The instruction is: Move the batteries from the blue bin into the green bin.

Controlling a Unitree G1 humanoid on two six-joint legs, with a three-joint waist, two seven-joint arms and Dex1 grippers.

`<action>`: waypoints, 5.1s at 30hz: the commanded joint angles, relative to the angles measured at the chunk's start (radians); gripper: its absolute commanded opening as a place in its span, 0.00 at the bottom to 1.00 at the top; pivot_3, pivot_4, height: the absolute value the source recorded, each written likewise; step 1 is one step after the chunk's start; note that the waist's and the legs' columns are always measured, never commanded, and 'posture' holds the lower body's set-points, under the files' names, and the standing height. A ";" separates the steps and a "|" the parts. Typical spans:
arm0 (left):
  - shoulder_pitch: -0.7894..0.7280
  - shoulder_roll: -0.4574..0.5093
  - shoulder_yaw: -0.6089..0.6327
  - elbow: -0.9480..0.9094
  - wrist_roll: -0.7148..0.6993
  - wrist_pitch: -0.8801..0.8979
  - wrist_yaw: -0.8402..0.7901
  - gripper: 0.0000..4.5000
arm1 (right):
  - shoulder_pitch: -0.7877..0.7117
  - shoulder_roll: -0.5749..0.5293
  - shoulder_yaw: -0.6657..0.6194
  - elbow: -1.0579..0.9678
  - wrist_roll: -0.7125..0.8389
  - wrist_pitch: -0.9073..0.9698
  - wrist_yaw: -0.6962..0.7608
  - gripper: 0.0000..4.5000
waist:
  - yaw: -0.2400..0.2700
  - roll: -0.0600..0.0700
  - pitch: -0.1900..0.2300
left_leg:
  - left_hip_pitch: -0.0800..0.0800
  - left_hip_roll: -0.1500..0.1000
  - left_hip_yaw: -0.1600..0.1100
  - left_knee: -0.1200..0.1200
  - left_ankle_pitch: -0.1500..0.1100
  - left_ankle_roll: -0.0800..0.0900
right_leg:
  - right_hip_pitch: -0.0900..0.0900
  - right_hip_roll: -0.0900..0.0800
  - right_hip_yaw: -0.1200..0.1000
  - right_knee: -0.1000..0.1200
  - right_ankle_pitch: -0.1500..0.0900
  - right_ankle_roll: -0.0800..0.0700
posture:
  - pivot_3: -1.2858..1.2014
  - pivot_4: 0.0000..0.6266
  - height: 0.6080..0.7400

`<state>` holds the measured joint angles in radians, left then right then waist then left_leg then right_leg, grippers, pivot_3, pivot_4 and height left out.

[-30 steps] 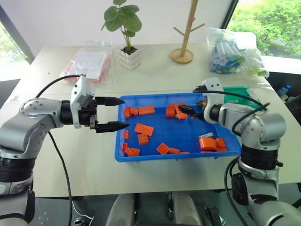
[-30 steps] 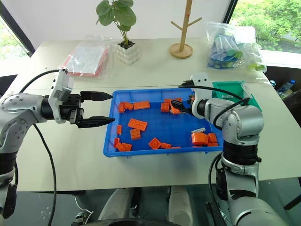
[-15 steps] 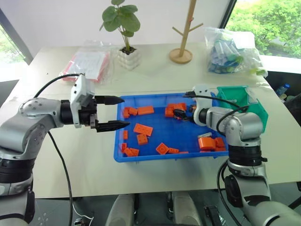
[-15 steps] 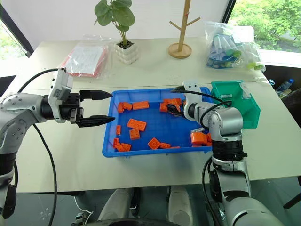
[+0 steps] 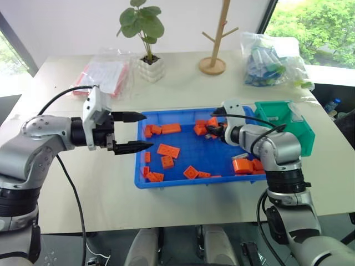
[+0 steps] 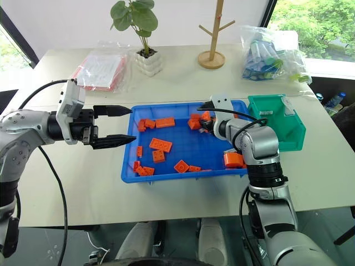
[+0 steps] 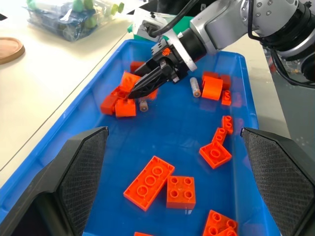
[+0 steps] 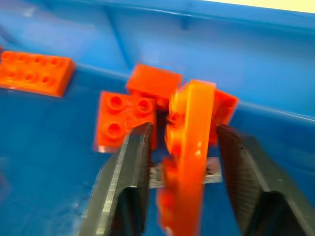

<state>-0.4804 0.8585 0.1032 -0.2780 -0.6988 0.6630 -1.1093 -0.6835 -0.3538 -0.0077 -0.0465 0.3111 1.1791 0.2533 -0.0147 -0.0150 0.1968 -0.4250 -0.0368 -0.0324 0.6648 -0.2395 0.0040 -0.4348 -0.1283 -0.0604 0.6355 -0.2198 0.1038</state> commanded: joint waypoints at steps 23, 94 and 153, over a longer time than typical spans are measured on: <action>-0.011 -0.005 0.023 -0.013 -0.003 -0.017 -0.004 1.00 | 0.006 -0.152 0.060 -0.264 0.042 0.056 0.136 0.58 | 0.003 0.000 0.000 | 0.000 0.000 0.000 0.000 0.000 0.000 | 0.000 0.000 0.000 -0.001 0.000 0.000 | 0.52 0.24 0.64; -0.041 -0.021 0.007 -0.004 0.010 -0.028 -0.019 1.00 | -0.136 -0.446 0.319 0.017 -0.040 -0.419 0.709 0.99 | 0.002 -0.001 0.000 | -0.001 0.000 0.000 0.000 0.000 0.000 | 0.000 0.000 0.000 -0.002 0.000 0.000 | 0.52 0.24 0.64; -0.073 -0.028 -0.001 0.002 0.029 -0.037 -0.026 1.00 | -0.125 -0.280 0.285 0.590 -0.336 -0.974 0.945 0.01 | 0.002 -0.001 0.000 | 0.003 0.001 0.001 0.000 0.001 -0.001 | 0.003 0.000 0.001 -0.001 0.001 0.000 | 0.52 0.24 0.64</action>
<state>-0.5400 0.8250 0.0907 -0.2655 -0.6657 0.6417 -1.1317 -0.8246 -0.6100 0.2932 0.5684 -0.0162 0.1847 1.2034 -0.0132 -0.0158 0.1970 -0.4219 -0.0362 -0.0318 0.6650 -0.2388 0.0025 -0.4315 -0.1279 -0.0596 0.6344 -0.2190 0.1039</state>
